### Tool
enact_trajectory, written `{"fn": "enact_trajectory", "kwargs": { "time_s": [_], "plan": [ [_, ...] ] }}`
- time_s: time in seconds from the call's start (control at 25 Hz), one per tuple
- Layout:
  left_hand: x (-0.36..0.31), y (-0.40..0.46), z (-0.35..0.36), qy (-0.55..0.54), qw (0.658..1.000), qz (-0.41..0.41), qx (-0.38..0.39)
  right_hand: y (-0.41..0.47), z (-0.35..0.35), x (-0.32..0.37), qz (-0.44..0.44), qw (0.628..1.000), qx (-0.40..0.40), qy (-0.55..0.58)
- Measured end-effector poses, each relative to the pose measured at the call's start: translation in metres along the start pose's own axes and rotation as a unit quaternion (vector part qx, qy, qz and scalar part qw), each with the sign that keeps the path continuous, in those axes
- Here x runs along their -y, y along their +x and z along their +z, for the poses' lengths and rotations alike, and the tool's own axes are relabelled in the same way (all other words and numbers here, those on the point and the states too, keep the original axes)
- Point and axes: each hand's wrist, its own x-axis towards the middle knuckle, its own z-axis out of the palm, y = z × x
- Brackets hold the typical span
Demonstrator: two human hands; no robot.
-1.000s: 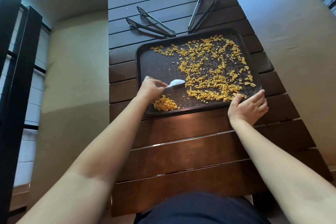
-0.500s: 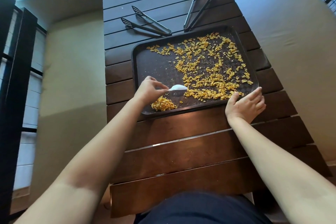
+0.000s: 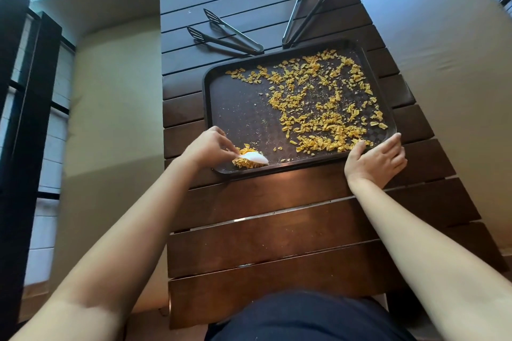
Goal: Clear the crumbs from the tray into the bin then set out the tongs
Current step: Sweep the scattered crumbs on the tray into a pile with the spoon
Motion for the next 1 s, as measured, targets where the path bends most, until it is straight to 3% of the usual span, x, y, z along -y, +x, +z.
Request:
{"fn": "enact_trajectory", "kwargs": {
  "time_s": [0.2,0.4,0.64,0.88,1.0],
  "plan": [
    [-0.022,0.014,-0.002,-0.21,0.974,-0.045,-0.075,0.0,-0.001,0.0,0.001,1.0,0.0,0.005],
    [-0.051,0.043,0.004,-0.269,0.948,-0.088,-0.148,-0.001,-0.003,0.0,-0.001,1.0,-0.003,0.01],
    [-0.065,0.06,0.014,-0.244,0.964,-0.068,-0.084,-0.001,-0.002,0.0,0.001,1.0,-0.002,0.004],
    [-0.047,0.032,0.009,-0.173,0.983,-0.032,0.05,-0.001,-0.001,0.0,0.002,1.0,-0.005,0.001],
    [-0.034,0.038,0.002,-0.265,0.961,-0.066,-0.045,0.0,-0.002,0.0,0.002,1.0,-0.003,0.001]
  ]
}}
